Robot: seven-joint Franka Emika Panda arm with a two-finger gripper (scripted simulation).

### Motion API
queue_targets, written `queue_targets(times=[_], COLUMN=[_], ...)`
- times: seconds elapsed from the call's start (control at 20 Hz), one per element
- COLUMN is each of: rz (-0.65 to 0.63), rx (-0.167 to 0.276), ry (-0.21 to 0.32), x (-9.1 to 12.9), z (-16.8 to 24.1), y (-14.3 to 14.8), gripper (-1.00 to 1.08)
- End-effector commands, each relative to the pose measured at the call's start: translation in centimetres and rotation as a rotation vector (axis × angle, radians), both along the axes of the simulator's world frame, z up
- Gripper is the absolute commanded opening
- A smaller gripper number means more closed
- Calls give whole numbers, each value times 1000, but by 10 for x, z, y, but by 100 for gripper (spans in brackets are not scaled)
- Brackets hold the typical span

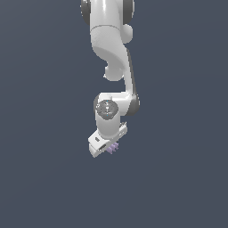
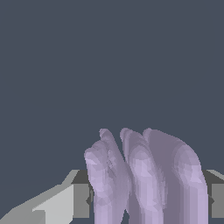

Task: Pick up the object and move it to a goal position.

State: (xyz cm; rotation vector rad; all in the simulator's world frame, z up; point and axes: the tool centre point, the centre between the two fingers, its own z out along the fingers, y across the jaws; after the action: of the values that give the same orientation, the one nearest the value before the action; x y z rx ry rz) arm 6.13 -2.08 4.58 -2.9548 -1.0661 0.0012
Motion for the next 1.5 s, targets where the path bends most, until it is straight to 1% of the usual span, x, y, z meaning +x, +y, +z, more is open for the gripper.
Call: queue_targets(times=[0.0,0.25,0.45,1.2,1.45], rz=[0,0,0,-1,-1], rx=[0,-1,-1,-2,-1], ry=[-1,-1,-1,-1,-1], x=[-4,-18,-34,-113,-135], z=[6,23,44,147,177], y=[0,-1,-2,-5,-5], gripper=[-100,-100,-100,-100,-100])
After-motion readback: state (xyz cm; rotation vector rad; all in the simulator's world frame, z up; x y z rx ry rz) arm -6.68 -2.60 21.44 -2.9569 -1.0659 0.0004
